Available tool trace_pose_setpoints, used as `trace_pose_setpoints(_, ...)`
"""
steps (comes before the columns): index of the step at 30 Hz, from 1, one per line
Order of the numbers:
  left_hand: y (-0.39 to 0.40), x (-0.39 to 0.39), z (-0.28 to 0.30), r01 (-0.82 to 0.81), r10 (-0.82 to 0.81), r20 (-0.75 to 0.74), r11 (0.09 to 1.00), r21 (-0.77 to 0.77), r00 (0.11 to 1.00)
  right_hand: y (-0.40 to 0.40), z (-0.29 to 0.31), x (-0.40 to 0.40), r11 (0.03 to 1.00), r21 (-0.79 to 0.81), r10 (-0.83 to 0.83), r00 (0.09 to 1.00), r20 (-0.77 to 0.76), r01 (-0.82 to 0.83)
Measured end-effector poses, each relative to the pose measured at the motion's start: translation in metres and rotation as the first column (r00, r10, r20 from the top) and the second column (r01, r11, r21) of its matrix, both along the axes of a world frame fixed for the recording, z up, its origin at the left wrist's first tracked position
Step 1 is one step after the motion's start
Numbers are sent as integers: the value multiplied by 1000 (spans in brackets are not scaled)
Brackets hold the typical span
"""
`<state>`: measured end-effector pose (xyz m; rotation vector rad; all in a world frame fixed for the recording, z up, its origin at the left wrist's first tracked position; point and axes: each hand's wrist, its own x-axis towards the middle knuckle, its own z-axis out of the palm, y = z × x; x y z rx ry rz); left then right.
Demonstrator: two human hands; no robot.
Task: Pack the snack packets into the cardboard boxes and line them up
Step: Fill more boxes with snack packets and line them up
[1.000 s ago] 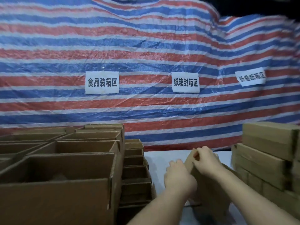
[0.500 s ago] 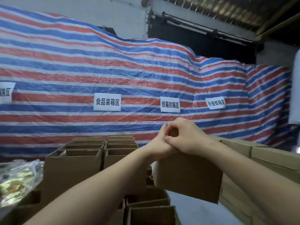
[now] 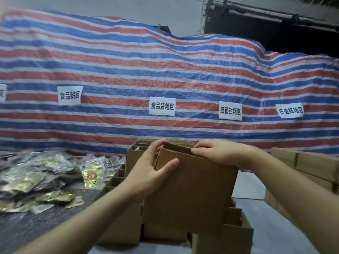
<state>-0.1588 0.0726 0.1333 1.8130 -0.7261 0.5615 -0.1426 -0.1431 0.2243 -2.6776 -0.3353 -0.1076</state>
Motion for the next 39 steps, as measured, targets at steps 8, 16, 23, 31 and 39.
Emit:
trace_pose_setpoints(8,49,13,-151,-96,86,-253,995,-29,964,55,-164,40,998,51,26,993,114,-32)
trace_pose_setpoints(16,60,44,-199,-31,57,-480,998,61,876,68,-238,68,997,-68,-34,997,64,38)
trace_pose_setpoints(23,35,73,-197,-289,187,-574,953,-90,797,66,-257,81,985,-141,-89,995,54,96)
trace_pose_setpoints(31,35,84,-203,-307,258,-506,952,-14,823,66,-264,87,982,-161,-94,995,24,97)
trace_pose_setpoints(39,33,82,-198,-303,254,-527,953,-7,811,65,-263,92,982,-152,-114,993,19,115)
